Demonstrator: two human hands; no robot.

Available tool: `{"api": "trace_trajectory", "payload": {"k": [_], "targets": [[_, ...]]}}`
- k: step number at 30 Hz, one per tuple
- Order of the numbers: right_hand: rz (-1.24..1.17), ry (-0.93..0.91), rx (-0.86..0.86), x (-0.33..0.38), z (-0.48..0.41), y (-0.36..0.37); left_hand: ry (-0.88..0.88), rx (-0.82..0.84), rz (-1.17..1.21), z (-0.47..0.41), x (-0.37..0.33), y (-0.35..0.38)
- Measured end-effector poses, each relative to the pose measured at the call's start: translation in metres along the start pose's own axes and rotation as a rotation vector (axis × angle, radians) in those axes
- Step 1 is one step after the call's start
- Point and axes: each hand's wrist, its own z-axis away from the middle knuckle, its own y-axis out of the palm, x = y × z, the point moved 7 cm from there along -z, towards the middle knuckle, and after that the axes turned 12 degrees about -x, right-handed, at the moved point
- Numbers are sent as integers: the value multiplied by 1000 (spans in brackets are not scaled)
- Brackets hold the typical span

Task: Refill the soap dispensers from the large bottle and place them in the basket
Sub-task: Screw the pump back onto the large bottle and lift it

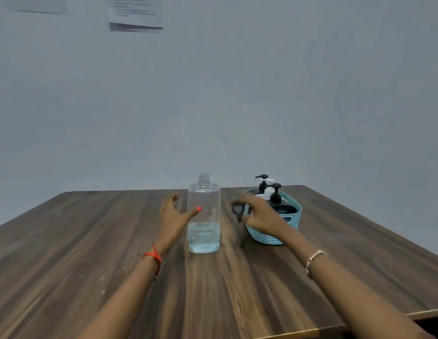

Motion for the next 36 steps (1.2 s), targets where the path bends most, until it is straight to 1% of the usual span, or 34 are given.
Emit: {"api": "trace_trajectory", "payload": {"k": [2,4,6,8,14,19,22,25,27,33,36], "targets": [[-128,81,-239,15,-25,-35,-31,87,13,-1,-1,11],[-231,116,-438,30,-49,-67,-51,168,76,-1,-5,22],[-368,111,-560,46,-70,-92,-61,218,182,-1,-9,31],[-441,78,-612,61,-87,-107,-45,224,244,-3,-9,35],[-495,16,-635,89,-119,-115,11,192,220,-8,-4,40],[-508,8,-609,97,-130,-109,23,232,187,-12,7,43],[-501,35,-555,96,-135,-101,31,234,158,-14,11,43],[-436,67,-481,91,-135,-86,35,238,127,-16,14,45],[-413,75,-466,90,-135,-78,41,243,116,-17,14,45],[-498,32,-593,101,-141,-93,64,213,76,-17,15,46],[-515,16,-611,107,-146,-102,66,212,73,-17,15,47]]}}
